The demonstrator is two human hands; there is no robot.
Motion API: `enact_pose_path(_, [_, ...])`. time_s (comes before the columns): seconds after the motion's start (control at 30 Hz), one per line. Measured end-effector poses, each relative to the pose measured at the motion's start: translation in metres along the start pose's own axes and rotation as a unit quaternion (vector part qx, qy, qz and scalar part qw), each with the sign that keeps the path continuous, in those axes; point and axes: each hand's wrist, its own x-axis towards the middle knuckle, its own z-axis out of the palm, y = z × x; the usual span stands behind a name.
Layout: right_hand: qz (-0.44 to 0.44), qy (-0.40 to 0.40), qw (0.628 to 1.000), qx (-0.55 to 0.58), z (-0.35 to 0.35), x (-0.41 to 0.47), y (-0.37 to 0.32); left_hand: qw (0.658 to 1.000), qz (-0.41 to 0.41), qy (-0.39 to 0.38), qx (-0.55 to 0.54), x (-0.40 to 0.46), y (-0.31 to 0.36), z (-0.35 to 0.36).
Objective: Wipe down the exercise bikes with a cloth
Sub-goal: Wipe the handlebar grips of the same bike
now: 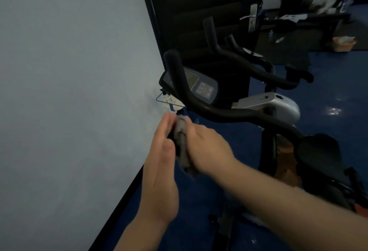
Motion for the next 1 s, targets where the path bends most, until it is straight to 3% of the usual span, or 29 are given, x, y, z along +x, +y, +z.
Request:
enact_pose_path(0.07, [0.015, 0.107, 0.993, 0.053, 0.007, -0.011, -0.020, 1.000, 0.004, -0.002, 0.000, 0.001, -0.002, 0.002])
enact_pose_path(0.13, [0.016, 0.138, 0.989, 0.042, 0.009, -0.033, -0.019, 1.000, 0.008, -0.010, 0.020, 0.002, -0.006, 0.003])
enact_pose_path(0.23, [0.013, 0.094, 0.994, -0.052, 0.004, -0.059, 0.017, 0.995, 0.036, -0.039, 0.089, 0.008, -0.007, -0.003])
enact_pose_path(0.37, [0.072, -0.036, 0.993, 0.086, -0.014, -0.038, 0.033, 0.990, 0.052, -0.061, 0.113, 0.030, -0.004, -0.019])
enact_pose_path(0.43, [0.065, -0.090, 0.990, 0.085, -0.015, -0.007, 0.021, 0.991, 0.045, -0.060, 0.115, 0.041, -0.006, -0.025])
enact_pose_path(0.5, [0.021, -0.040, 0.999, 0.018, -0.006, 0.005, 0.000, 0.992, 0.032, -0.065, 0.107, 0.046, -0.008, -0.026])
enact_pose_path(0.57, [0.005, 0.085, 0.996, -0.003, 0.008, -0.010, -0.011, 0.993, 0.019, -0.078, 0.090, 0.045, -0.011, -0.023])
enact_pose_path(0.63, [0.013, 0.161, 0.987, 0.015, 0.011, -0.037, -0.013, 0.992, 0.003, -0.099, 0.075, 0.040, -0.015, -0.020])
enact_pose_path(0.7, [0.021, 0.143, 0.989, 0.020, 0.008, -0.043, -0.005, 0.993, -0.002, -0.102, 0.061, 0.037, -0.016, -0.017])
enact_pose_path(0.83, [0.056, 0.066, 0.978, 0.190, -0.003, -0.007, -0.018, 0.996, -0.038, -0.080, -0.019, 0.038, -0.012, -0.016])
enact_pose_path(1.0, [0.040, 0.185, 0.968, 0.166, 0.011, -0.016, -0.031, 0.997, -0.030, -0.048, -0.051, 0.035, -0.007, -0.011])
